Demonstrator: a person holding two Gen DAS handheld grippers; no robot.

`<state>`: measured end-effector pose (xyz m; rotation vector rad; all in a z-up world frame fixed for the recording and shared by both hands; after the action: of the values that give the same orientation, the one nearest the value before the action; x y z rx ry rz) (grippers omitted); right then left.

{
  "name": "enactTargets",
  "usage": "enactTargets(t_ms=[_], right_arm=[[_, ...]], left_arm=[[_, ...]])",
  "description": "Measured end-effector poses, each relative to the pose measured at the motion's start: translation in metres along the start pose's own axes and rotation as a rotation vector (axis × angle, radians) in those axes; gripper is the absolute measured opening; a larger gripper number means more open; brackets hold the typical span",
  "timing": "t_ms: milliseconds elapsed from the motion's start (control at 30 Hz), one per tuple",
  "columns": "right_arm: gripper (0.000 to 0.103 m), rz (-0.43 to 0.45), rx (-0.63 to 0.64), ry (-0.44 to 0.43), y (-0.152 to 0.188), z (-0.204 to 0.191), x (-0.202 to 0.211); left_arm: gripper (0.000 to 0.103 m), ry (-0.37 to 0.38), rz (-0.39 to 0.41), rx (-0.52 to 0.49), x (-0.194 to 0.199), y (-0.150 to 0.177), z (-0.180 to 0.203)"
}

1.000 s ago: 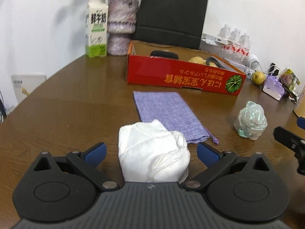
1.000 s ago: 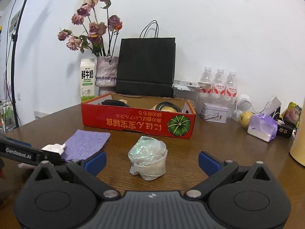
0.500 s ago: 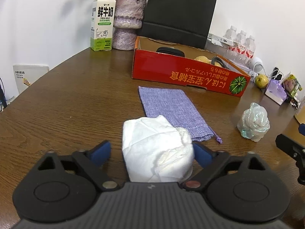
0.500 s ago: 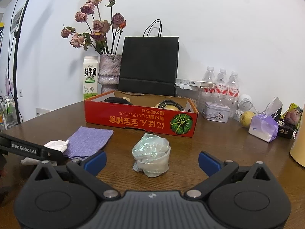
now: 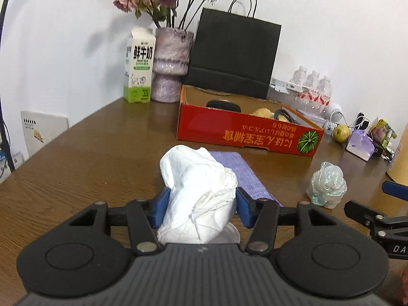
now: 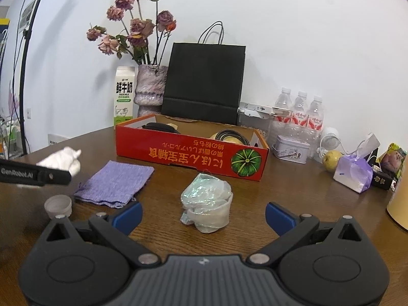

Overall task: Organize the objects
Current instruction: 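Grasp the white crumpled cloth with the left tool and lift it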

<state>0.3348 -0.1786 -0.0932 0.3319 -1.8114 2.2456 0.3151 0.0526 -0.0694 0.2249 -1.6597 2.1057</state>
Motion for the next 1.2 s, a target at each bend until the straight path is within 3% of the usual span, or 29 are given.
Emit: enactTargets(t_ms=[433,833,1000,1200], right_arm=[[0.103,-0.037,0.065,-0.073,0.001,-0.036,0.004],[0.103,-0.142,0.082,-0.273,0.000,-0.117,0.014],[0.103,-0.180,0.109,-0.286,0.000,-0.146,0.015],[0.098,-0.247,0.096,-0.239,0.001,-0.162,0.003]], left_arm=[[0.055,-0.070,0.011,-0.116,0.029,0.001,-0.029],[0.055,-0.057,0.025,-0.121,0.049,-0.001,-0.056],[0.055,-0.051,0.037,-0.117,0.057,-0.002,-0.065],[0.055,-0.026,0.055,-0.110,0.065,-0.002,-0.071]])
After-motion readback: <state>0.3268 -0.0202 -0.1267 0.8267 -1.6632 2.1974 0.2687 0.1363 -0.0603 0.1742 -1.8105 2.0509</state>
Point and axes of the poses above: each gripper's, at about its wrist camera, not at the fingertips, and x roughly against the way its jaws point, z to its right, y to its underside, the point moved 7 cm from there along -x, roughly the way its jaws point, and after that the axes turned 15 degrees about y, right-handed, at the moved point
